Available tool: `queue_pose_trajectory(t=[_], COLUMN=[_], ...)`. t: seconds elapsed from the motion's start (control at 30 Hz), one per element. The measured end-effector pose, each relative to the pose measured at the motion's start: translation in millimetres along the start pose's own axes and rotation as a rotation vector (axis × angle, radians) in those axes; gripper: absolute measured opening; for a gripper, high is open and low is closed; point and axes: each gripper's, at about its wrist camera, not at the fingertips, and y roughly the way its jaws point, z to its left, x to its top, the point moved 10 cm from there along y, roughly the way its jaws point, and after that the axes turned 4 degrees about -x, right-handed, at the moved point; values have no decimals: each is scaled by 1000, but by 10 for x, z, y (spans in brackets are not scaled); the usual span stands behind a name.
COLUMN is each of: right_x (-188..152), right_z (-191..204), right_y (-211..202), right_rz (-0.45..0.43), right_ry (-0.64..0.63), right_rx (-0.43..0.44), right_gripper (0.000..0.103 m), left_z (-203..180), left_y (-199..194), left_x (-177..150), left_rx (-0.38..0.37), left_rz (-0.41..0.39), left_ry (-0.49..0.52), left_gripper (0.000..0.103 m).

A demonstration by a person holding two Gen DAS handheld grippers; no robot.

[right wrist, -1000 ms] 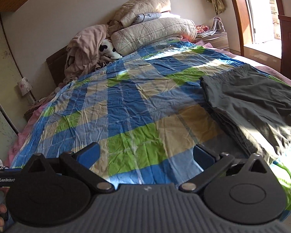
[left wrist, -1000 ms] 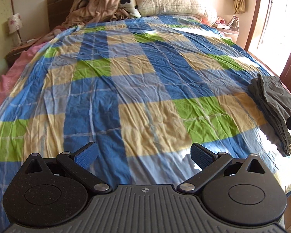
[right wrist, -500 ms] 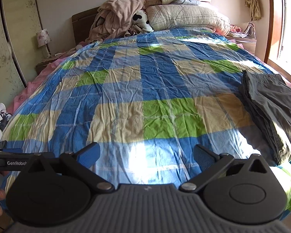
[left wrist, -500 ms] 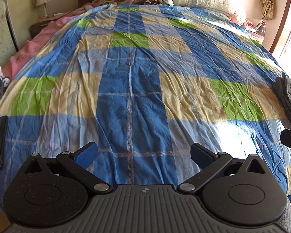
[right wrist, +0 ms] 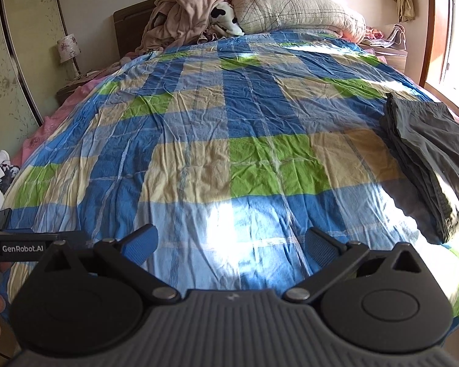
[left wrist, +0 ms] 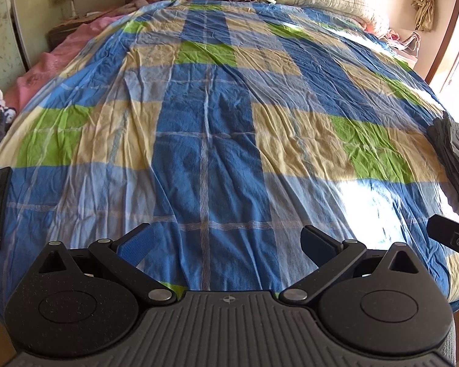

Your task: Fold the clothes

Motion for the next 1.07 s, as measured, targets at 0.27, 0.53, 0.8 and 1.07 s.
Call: queue_pose_trajectory(t=[0.27,0.53,0.8,1.07], right_x=[-27,-61,-89,-99], right_z=[2,-8,-2,25], right_y=[22,51,88,108], right_rz=[12,24,35,42], right_ry=[1,-2,-9,-15], right_rx=[-1,-3,-10,-11], right_gripper=[103,103,103,103], left_z=[-31,-30,-43,-55], left_y=[45,60,38,26], left_x=[-13,-31,-29,-27], left_rx=[-5,-16,-38,-56], left_rz=[14,16,6,5], left_ry=[6,-3,-9,-14], left_gripper=[103,103,102,103])
